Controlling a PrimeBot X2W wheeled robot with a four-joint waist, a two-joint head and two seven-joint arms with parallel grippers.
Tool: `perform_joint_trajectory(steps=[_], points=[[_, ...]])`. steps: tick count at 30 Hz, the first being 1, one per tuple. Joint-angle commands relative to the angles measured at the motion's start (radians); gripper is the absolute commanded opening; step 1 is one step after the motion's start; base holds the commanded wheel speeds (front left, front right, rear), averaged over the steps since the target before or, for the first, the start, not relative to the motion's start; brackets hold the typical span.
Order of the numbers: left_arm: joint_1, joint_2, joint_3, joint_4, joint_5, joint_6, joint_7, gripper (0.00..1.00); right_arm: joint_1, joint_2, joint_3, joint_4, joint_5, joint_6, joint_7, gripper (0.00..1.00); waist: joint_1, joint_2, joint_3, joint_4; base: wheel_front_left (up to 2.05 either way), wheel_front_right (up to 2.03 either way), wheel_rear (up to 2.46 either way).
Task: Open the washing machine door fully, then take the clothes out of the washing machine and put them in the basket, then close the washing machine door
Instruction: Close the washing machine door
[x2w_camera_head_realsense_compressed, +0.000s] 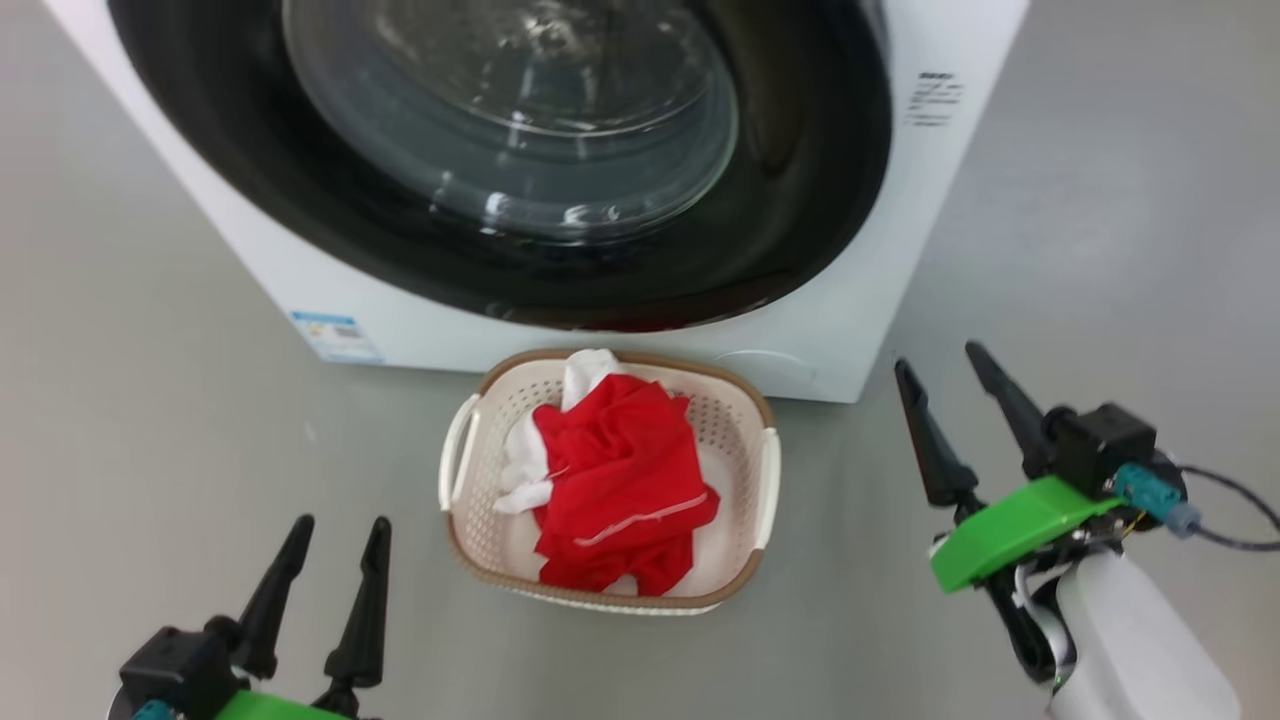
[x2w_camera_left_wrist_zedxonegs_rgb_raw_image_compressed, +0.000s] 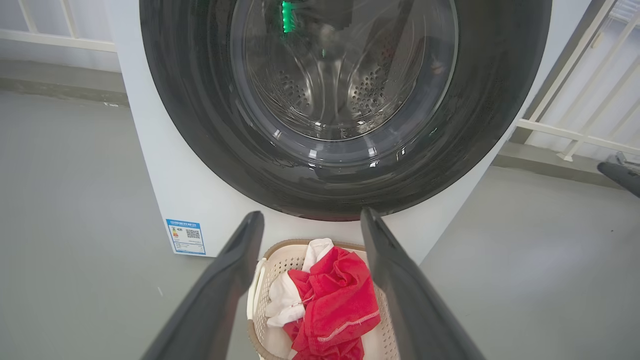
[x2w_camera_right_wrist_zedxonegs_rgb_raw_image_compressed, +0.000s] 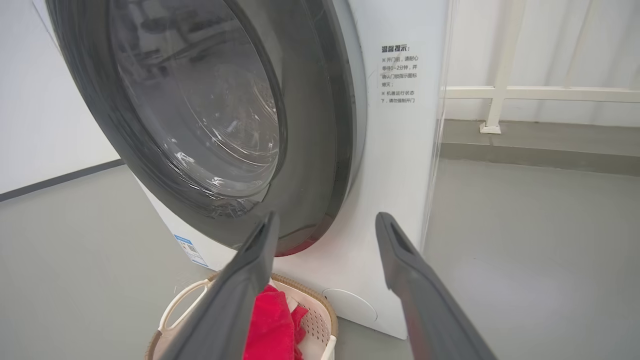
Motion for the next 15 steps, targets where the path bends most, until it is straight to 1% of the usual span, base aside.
perform_joint_trajectory(steps=[1, 8, 15], points=[[0.007, 0.03, 0.044, -0.016, 0.004, 0.001, -0.012, 1.0, 0.019, 0.009, 0.032, -0.027, 0.01, -0.004, -0.006, 1.0, 0.0, 0.0, -0.044, -0.052, 0.0, 0.0, 0.0], [0.043, 0.043, 0.076, -0.011, 0.011, 0.001, -0.012, 1.0, 0.092, 0.016, 0.045, -0.036, 0.014, -0.004, -0.006, 1.0, 0.0, 0.0, -0.082, -0.113, 0.0, 0.0, 0.0], [0.076, 0.041, 0.111, -0.013, 0.018, 0.001, -0.012, 1.0, 0.163, 0.011, 0.026, -0.053, 0.016, -0.004, -0.006, 1.0, 0.0, 0.0, -0.107, -0.167, 0.0, 0.0, 0.0]])
